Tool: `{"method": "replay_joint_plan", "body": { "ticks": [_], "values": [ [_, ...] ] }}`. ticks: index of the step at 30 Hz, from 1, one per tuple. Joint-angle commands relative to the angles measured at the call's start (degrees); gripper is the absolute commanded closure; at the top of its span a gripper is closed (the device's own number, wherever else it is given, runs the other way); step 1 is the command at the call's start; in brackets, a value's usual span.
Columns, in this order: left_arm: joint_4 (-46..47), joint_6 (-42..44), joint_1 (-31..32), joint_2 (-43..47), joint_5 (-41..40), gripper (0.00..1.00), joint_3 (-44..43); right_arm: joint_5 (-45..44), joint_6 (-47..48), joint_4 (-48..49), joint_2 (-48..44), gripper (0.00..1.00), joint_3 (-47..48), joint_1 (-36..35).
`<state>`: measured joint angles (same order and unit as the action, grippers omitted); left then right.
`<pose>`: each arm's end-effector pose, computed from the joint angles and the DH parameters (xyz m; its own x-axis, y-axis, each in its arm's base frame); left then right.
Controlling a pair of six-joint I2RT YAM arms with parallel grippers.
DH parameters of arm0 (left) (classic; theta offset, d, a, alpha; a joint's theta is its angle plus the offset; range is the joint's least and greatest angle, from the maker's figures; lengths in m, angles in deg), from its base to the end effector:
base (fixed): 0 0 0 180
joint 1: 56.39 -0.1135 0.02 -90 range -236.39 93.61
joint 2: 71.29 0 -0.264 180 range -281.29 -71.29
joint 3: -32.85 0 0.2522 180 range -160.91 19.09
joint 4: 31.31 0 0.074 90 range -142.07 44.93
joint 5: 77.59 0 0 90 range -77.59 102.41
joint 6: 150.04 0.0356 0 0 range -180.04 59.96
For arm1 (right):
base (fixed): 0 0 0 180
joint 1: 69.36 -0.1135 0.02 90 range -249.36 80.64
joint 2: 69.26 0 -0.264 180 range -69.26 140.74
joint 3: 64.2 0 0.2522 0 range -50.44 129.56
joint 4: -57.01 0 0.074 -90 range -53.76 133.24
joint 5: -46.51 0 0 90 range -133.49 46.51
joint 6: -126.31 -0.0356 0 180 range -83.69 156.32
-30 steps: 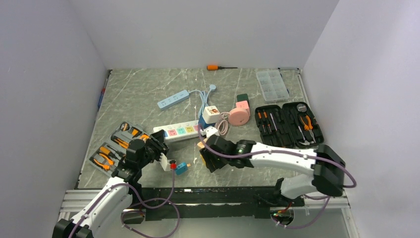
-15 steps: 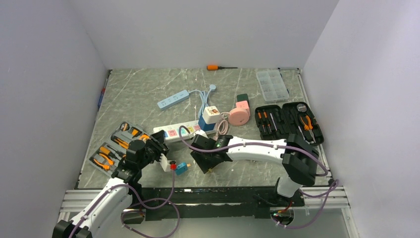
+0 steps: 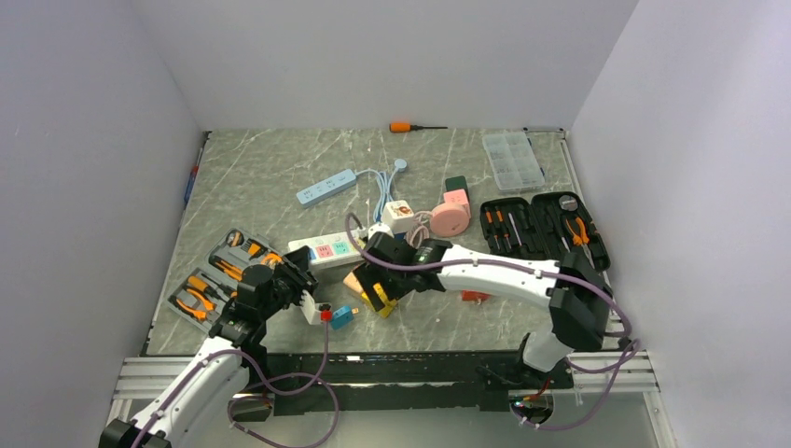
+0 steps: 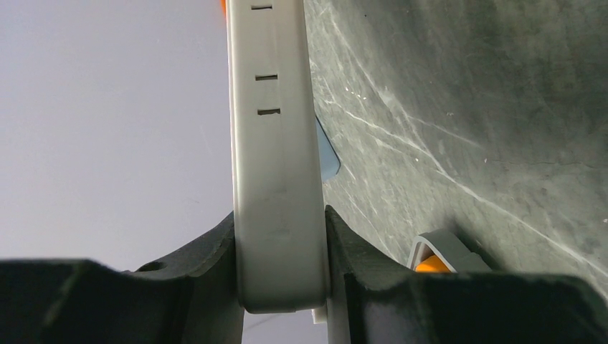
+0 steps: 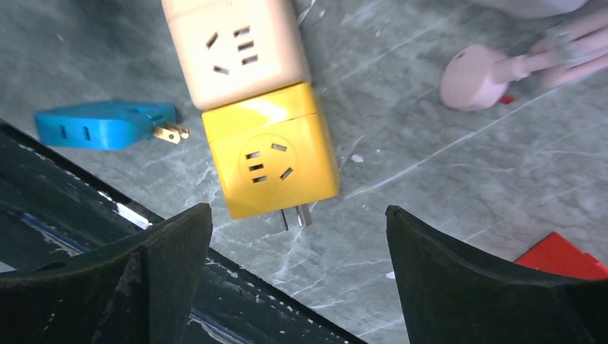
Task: Pull the plug off the socket
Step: Place the plug at the center of the board, then remove the plug from the socket.
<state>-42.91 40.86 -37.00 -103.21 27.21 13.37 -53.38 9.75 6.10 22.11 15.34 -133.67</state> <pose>0.1302 -0.0555 0.1546 0.6039 0.7939 0.0705 0.2750 -0.2906 0.9165 0.1456 0.2885 0.2288 -0.7264 -0.4939 -0.4780 -0.5913 0.8036 0.0682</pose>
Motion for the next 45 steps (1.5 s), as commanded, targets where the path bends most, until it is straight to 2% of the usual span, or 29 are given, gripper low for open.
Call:
{"method": "replay_joint_plan", "body": {
  "ticks": [1, 8, 11, 23, 38, 45],
  "values": [
    [-8.2, 2.5, 0.1, 0.2, -2.9, 1.00, 1.2, -0.2, 0.9, 2.5, -6.9, 0.08, 2.7, 3.7],
    [-8.7, 2.5, 0.2, 1.0, -2.7, 1.00, 1.6, 0.1, 1.5, 18.8, -18.8, 0.07, -4.2, 12.4],
    [-8.9, 2.3, 0.1, 0.7, -2.8, 1.00, 1.2, 0.3, 2.4, 23.5, -18.7, 0.04, -6.4, 14.5],
    [-9.8, 2.1, 0.2, 1.2, -2.8, 1.00, 0.7, 1.5, 0.2, 39.1, -15.3, 0.04, -14.9, 17.8],
    [-9.3, 1.6, 0.5, 0.7, -3.4, 1.00, 0.5, 6.5, -7.5, 46.1, -11.7, 0.08, -20.7, 17.7],
    [-9.0, 1.6, 0.6, 0.4, -3.5, 1.00, 0.4, 5.9, -8.9, 47.2, -9.3, 0.05, -22.2, 17.5]
  ]
}}
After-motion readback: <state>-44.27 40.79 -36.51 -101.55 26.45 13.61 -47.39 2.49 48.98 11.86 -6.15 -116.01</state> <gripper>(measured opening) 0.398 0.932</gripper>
